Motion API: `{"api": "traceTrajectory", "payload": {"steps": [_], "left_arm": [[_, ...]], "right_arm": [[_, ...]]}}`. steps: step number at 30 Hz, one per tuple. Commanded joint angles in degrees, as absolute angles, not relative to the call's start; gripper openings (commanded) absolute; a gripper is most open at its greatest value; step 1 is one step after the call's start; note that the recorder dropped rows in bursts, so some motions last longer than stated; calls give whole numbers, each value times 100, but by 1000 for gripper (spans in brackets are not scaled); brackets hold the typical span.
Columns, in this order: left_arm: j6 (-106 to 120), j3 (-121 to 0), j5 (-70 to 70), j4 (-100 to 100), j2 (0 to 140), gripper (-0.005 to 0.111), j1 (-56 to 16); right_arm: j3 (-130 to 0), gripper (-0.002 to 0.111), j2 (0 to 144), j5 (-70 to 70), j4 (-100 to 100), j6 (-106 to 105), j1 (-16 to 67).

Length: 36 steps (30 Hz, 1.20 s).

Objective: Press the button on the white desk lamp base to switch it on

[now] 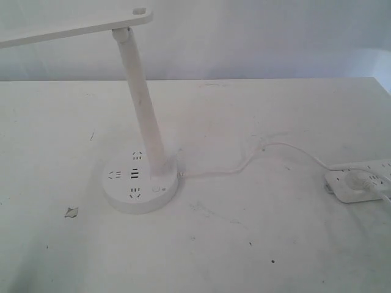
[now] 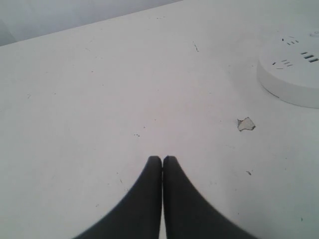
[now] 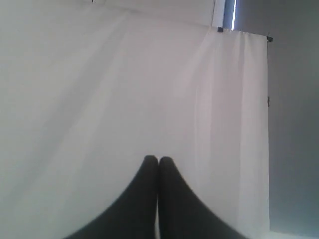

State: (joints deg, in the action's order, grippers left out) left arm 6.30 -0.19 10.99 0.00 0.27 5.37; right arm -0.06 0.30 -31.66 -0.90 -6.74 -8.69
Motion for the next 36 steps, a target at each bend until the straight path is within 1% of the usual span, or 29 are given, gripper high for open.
{"api": "traceTrajectory", "payload": {"steps": [1,5,6,8,11,16,21,25,27,29,33,36], "left_arm": [[623,0,1069,-34,0,0,569],[623,0,1069,-34,0,0,569],[623,0,1069,-34,0,0,569],[623,0,1069,-34,0,0,569],[623,0,1069,-34,0,0,569],[623,0,1069,-34,0,0,569],[623,0,1069,-34,0,0,569],[623,0,1069,-34,0,0,569],[623,0,1069,-34,0,0,569],[623,0,1069,-34,0,0,569],[623,0,1069,-34,0,0,569],[623,0,1069,-34,0,0,569]], "right_arm": [[0,0,0,-3219,-130,1015,-860],[0,0,0,-2865,-159,5497,-860],[0,0,0,-2746,-278,6375,-860],[0,0,0,-2537,-676,7187,-860],[0,0,0,-2175,-1030,7288,-860],[0,0,0,-1666,-1056,7288,-860],[0,0,0,-1721,-992,7315,-860],[0,0,0,-1942,-298,7318,-860],[0,0,0,-2005,-382,7318,-860],[0,0,0,-2331,-1157,7088,-860],[-37,0,0,-3949,-4042,6862,-860],[-397,0,0,-4517,-5927,7125,-860]]}}
